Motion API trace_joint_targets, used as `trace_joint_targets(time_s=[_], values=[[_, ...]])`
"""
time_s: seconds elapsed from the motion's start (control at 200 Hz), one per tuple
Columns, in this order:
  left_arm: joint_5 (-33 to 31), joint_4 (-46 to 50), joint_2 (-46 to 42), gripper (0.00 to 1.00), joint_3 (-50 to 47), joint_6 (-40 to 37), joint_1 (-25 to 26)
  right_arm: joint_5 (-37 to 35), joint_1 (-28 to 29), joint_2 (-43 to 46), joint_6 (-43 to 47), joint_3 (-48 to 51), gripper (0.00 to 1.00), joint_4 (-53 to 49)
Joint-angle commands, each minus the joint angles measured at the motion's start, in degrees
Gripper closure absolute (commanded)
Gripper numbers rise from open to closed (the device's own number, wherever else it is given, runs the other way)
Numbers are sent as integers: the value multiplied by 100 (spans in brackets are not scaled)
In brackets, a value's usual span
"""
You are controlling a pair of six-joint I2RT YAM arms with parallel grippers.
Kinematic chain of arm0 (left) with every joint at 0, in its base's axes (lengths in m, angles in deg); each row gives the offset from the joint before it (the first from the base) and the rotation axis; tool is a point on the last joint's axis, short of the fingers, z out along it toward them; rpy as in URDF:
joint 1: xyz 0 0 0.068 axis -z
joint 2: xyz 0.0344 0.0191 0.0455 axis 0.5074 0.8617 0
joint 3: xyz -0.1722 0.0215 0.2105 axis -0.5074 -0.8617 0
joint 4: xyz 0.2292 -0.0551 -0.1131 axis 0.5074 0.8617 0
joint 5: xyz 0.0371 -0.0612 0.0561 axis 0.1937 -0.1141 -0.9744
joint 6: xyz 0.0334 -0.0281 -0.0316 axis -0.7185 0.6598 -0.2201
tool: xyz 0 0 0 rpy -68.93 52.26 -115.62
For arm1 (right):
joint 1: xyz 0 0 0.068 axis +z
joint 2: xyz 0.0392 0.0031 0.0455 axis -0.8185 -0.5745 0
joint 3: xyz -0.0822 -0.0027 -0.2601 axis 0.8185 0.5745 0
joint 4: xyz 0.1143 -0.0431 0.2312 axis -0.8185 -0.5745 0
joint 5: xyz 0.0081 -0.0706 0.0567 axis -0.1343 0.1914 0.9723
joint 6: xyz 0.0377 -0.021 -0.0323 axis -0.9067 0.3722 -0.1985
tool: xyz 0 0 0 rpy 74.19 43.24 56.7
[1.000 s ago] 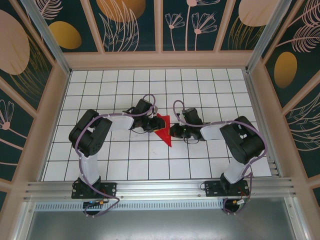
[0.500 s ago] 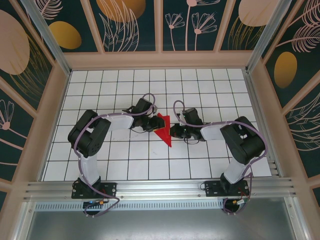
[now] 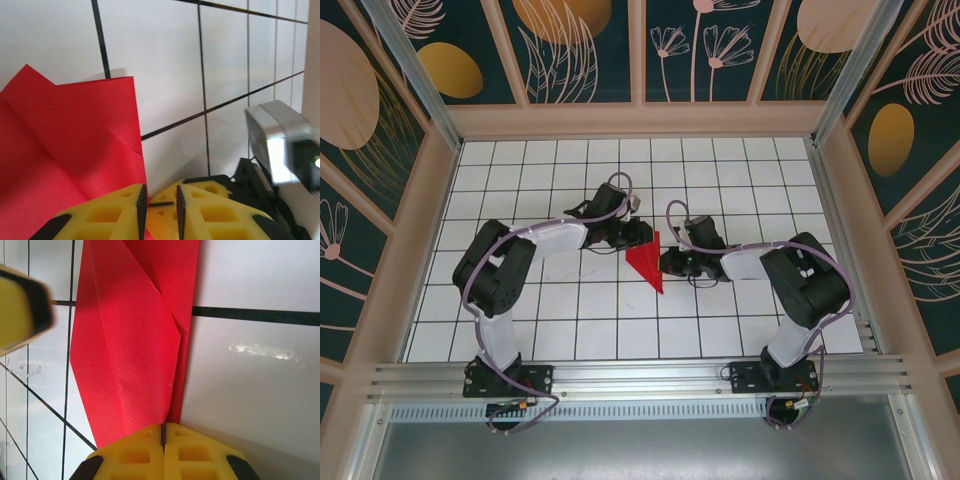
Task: Fold a paper plane with a square sheet of paper (fold left side to right side)
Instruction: Fourth fold the wing at the center of the table.
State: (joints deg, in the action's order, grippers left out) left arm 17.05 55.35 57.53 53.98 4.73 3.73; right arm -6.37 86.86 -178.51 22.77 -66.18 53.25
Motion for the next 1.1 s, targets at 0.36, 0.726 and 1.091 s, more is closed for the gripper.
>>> trace_joint_targets(time_s=[0.36, 0.726, 1.091], values=[[-148, 195, 729, 74, 359, -263, 45, -545, -22, -208, 165, 76, 100, -839], [-183, 12, 959, 75, 20, -222, 45, -485, -19, 145, 232, -11, 93, -952], [-239, -160, 843, 75, -334, -169, 42, -258, -28, 1059, 422, -512, 67, -1863]])
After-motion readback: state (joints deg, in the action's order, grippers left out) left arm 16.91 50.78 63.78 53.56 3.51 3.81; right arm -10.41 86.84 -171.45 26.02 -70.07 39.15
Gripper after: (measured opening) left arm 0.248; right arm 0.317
